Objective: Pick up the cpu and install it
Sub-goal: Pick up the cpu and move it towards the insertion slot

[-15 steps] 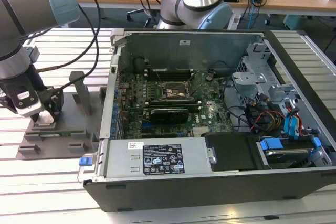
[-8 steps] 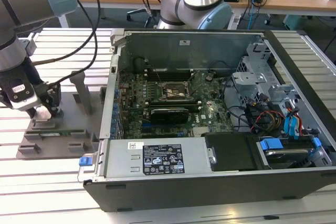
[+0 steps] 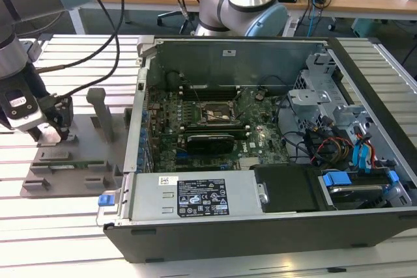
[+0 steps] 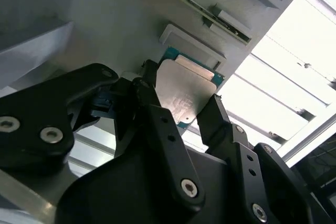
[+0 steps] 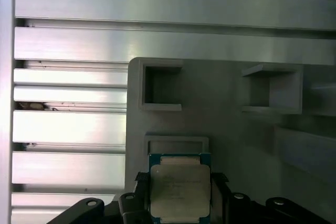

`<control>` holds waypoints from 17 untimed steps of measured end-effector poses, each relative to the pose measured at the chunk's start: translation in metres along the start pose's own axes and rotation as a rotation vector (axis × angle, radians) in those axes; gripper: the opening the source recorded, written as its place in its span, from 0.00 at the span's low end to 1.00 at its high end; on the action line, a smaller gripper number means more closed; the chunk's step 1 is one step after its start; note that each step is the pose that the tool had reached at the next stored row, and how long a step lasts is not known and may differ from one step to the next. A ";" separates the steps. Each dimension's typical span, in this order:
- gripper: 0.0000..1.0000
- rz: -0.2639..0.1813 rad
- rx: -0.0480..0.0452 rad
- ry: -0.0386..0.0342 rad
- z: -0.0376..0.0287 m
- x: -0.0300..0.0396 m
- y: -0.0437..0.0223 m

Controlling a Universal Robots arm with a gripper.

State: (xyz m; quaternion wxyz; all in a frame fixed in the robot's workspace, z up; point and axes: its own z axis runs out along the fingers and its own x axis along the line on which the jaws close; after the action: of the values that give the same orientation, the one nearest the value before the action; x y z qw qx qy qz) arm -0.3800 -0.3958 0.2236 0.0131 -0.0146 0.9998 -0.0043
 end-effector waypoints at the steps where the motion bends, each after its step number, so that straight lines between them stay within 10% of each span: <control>1: 0.55 0.000 0.0000 0.0000 -0.0011 0.0000 0.0000; 17: 0.55 0.000 0.0000 0.0000 -0.0390 -0.0010 -0.0003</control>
State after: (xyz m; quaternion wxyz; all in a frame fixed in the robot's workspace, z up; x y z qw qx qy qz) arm -0.3800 -0.3958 0.2627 0.0131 -0.0146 0.9998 -0.0043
